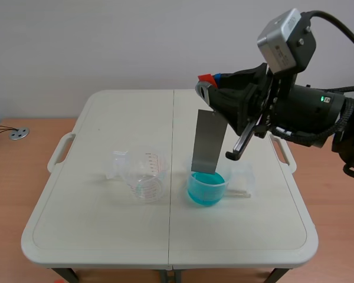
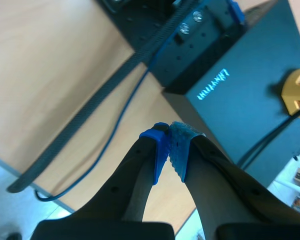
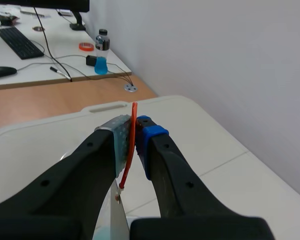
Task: Hold the metal plate by the orange handle, dip it into the blue solution, take it out and point at it, then put the plate back in the beaker on the left.
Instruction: 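Raise the plate and point at it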
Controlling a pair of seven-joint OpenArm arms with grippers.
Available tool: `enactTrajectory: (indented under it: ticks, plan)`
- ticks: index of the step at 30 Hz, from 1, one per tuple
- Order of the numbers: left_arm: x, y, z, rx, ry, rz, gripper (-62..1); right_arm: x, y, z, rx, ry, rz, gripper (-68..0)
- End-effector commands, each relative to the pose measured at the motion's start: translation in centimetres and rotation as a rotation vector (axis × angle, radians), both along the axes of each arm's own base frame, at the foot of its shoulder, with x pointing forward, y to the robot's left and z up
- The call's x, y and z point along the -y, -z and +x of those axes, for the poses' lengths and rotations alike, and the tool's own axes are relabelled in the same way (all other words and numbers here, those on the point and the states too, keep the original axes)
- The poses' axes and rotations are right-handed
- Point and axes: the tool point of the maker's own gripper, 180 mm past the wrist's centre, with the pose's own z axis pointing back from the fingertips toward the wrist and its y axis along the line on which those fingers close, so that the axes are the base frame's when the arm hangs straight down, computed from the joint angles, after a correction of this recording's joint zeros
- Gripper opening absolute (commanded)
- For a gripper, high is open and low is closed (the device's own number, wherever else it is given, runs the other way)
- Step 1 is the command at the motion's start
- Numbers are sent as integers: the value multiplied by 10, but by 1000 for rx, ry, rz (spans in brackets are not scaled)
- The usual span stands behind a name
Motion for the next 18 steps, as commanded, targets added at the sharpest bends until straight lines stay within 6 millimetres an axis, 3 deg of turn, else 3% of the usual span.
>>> enactTrajectory:
  ticks: [1, 11, 18]
  plan:
    - [-13, -4, 10, 33, -14, 11, -592, 3, -24, 2, 53, -5, 39, -664]
    - [-100, -15, 69, 179, -93, 209, -592, 2, -50, 2, 77, 4, 70, -664]
    - [-163, -50, 124, 366, -157, 325, -592, -2, -60, -2, 82, -7, 73, -663]
